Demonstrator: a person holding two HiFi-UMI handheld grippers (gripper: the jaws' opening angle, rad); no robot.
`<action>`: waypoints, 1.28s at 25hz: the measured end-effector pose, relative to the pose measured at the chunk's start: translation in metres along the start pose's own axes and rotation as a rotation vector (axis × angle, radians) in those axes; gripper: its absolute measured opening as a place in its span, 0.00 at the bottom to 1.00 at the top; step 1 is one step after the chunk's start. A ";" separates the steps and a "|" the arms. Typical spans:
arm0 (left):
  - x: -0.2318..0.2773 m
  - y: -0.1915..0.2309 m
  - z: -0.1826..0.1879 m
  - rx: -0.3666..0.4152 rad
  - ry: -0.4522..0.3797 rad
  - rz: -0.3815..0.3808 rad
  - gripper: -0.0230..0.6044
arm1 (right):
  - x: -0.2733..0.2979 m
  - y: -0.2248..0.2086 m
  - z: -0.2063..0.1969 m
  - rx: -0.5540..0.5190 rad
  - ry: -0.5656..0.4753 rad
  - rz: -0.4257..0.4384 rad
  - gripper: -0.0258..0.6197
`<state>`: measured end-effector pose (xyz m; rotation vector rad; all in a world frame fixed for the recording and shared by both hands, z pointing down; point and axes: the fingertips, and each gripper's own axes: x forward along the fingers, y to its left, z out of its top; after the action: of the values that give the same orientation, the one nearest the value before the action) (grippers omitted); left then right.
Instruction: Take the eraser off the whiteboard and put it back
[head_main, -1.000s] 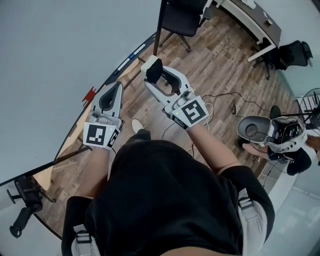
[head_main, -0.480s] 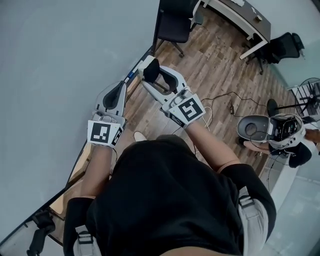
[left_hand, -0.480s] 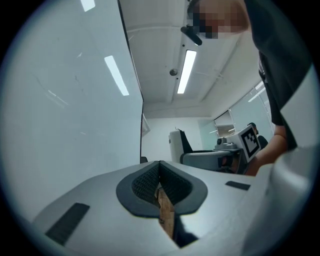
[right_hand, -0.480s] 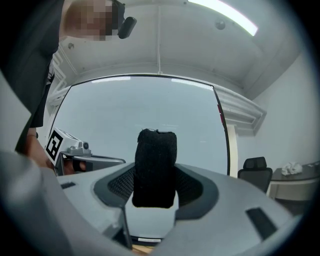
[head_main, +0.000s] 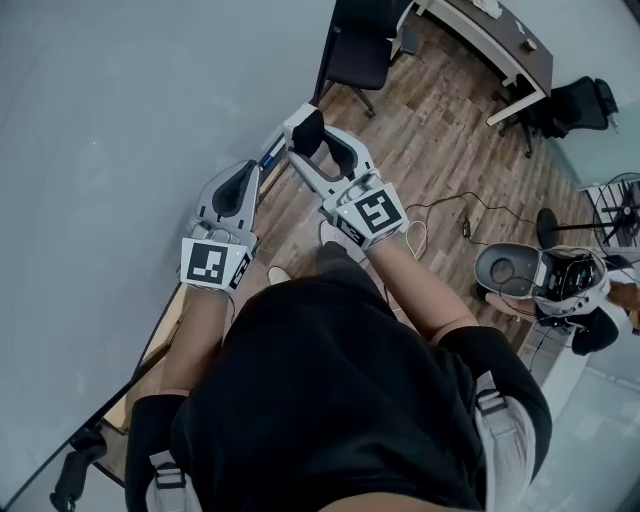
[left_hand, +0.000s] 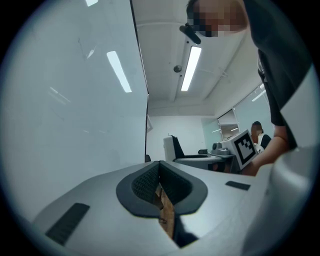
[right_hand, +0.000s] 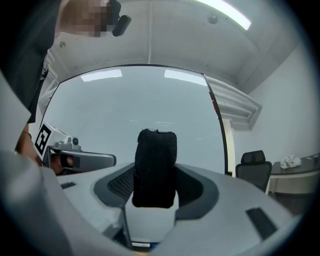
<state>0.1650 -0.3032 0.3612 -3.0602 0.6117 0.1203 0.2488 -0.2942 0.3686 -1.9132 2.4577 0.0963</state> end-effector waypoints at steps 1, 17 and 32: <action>0.006 -0.001 0.001 0.005 0.001 0.008 0.03 | 0.003 -0.006 0.000 0.001 0.000 0.007 0.39; 0.092 0.019 0.007 0.034 0.009 0.174 0.03 | 0.070 -0.106 0.000 -0.010 -0.066 0.083 0.39; 0.101 0.025 -0.002 0.025 0.021 0.275 0.03 | 0.103 -0.113 0.000 0.000 -0.103 0.134 0.39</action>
<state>0.2487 -0.3648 0.3550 -2.9387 1.0239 0.0833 0.3335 -0.4216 0.3593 -1.6963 2.5143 0.1930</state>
